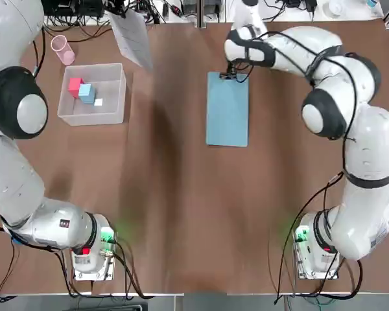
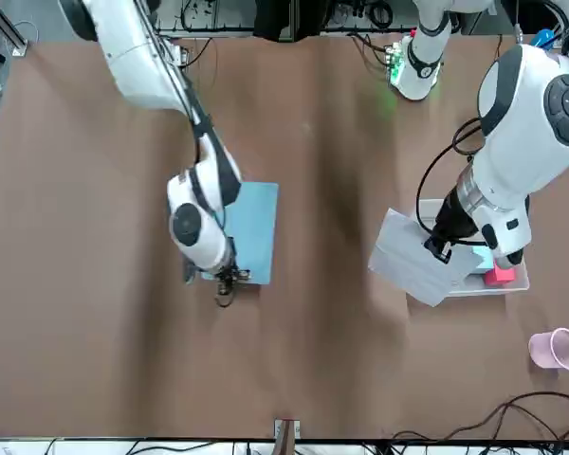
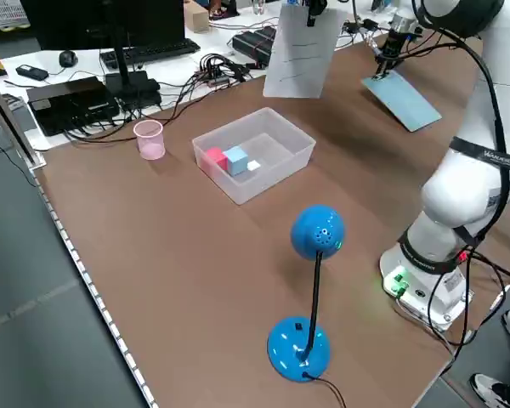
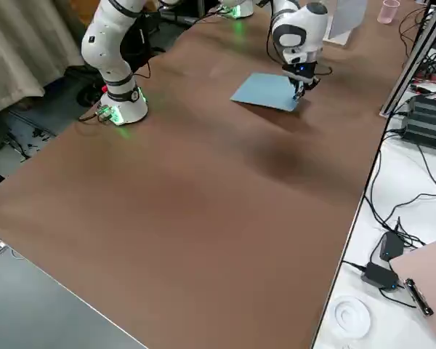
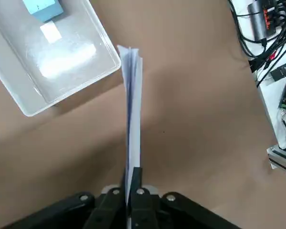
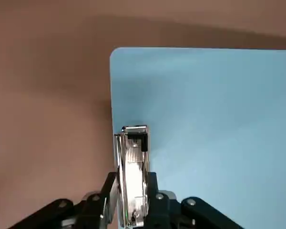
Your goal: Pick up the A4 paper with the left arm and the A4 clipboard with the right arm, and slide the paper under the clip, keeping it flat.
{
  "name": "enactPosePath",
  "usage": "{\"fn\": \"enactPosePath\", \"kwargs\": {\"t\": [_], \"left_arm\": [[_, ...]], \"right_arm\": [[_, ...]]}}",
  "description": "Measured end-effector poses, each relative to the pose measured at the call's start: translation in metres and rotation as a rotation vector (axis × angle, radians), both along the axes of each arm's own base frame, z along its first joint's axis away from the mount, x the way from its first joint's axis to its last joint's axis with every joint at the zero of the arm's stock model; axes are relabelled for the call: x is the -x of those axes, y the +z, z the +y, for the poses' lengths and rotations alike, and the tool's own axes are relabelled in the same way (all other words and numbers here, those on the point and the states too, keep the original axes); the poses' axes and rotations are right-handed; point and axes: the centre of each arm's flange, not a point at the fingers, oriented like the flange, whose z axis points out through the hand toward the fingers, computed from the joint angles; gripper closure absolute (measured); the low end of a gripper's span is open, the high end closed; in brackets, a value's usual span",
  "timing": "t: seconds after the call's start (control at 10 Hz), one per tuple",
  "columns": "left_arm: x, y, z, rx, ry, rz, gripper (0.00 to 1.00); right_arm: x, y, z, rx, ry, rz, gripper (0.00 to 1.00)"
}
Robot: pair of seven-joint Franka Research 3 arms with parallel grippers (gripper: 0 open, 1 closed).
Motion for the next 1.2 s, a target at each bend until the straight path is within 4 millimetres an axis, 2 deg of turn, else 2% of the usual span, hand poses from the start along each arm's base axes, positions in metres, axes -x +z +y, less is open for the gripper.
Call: {"fn": "enactPosePath", "kwargs": {"t": [0.3,0.4,0.5,0.8,0.9,1.0,1.1,1.2], "left_arm": [[0.000,0.000,0.000,0.000,0.000,0.000,0.99],[0.000,0.000,0.000,0.000,0.001,0.000,0.99],[0.000,0.000,0.000,0.000,0.001,0.000,0.99],[0.000,0.000,0.000,0.000,0.000,0.000,0.99],[0.000,0.000,0.000,0.000,-0.001,0.000,0.99],[0.000,0.000,-0.002,0.002,0.005,0.001,0.99],[0.001,0.000,-0.005,0.013,0.033,0.006,0.99],[0.003,0.001,-0.012,0.031,0.079,0.010,0.99]], "right_arm": [[0.009,-0.022,0.072,-0.021,0.086,-0.041,0.70],[0.009,-0.027,0.085,-0.033,0.095,-0.065,0.78],[0.006,-0.031,0.091,-0.053,0.095,-0.103,0.97],[-0.001,-0.038,0.096,-0.078,0.084,-0.148,0.97],[-0.003,-0.034,0.095,-0.079,0.081,-0.156,0.95],[-0.010,-0.024,0.093,-0.085,0.076,-0.176,0.87],[-0.017,-0.007,0.088,-0.083,0.075,-0.203,0.74],[-0.027,0.012,0.074,-0.060,0.091,-0.222,0.57]]}}
